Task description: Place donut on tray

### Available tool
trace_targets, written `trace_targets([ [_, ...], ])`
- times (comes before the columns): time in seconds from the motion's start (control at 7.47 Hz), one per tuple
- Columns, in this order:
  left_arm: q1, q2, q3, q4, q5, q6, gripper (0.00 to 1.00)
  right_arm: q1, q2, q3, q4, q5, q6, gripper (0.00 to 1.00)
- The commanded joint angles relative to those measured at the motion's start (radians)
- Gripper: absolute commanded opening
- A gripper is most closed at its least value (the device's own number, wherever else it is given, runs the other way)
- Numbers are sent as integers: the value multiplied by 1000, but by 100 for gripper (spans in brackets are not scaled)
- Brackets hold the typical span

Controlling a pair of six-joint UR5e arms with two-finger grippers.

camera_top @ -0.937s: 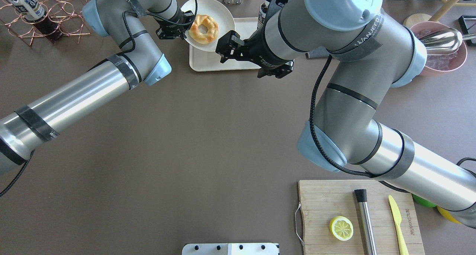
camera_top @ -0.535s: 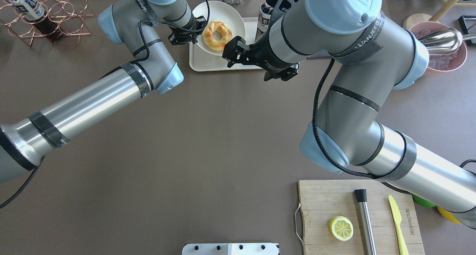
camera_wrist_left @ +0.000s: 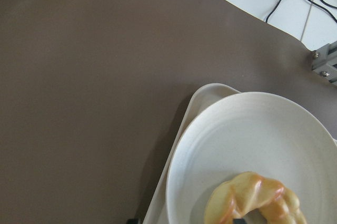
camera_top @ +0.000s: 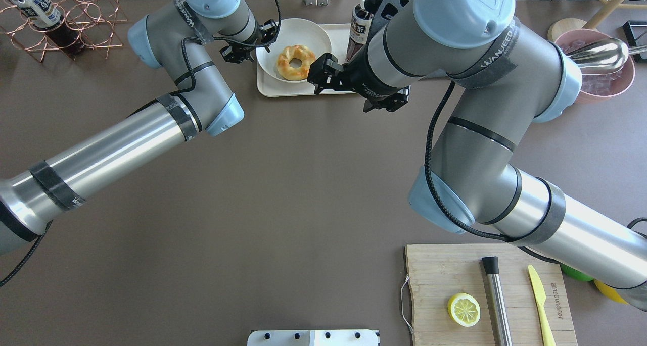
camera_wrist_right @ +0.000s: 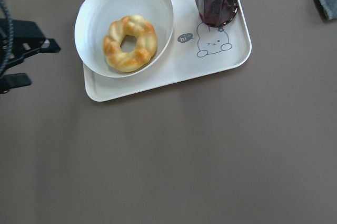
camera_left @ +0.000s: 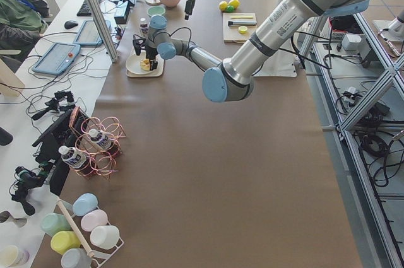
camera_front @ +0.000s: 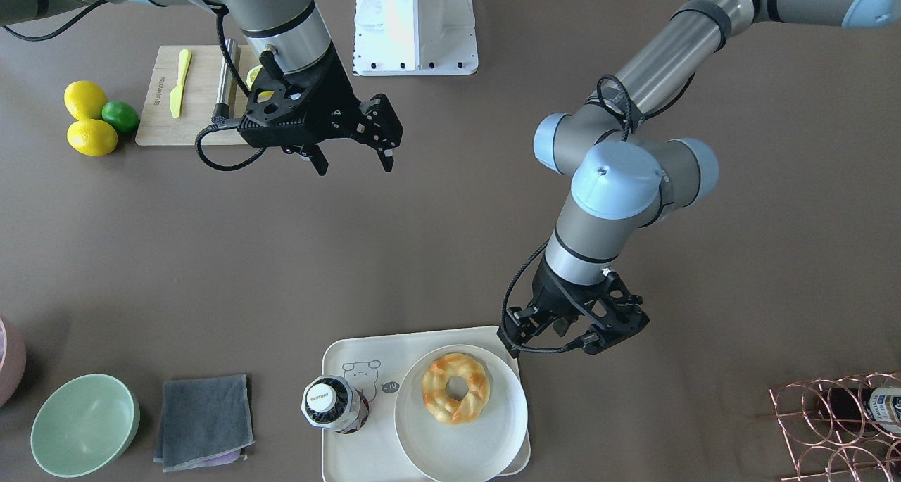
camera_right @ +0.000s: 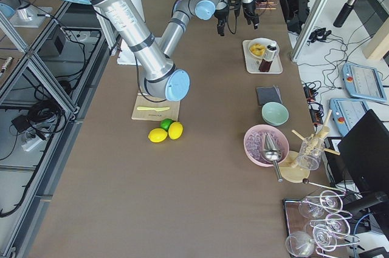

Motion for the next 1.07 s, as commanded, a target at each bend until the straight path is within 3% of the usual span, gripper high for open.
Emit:
trace_targets([
  [0.0,-107,238,-369,193,-205,241,99,96,-20,-3,-206,19,-228,100],
  [0.4,-286,417,-701,617,-241,727,99,283,-206,-3,-236,82,-599,100],
  [0.67,-489,542,-703,671,-333,1089,99,467,-376,-3,-234,127,-974,100],
  [0.94,-658,636,-659,694,-338,1375,99,631,-497,-18,-234,186,-1262,100],
])
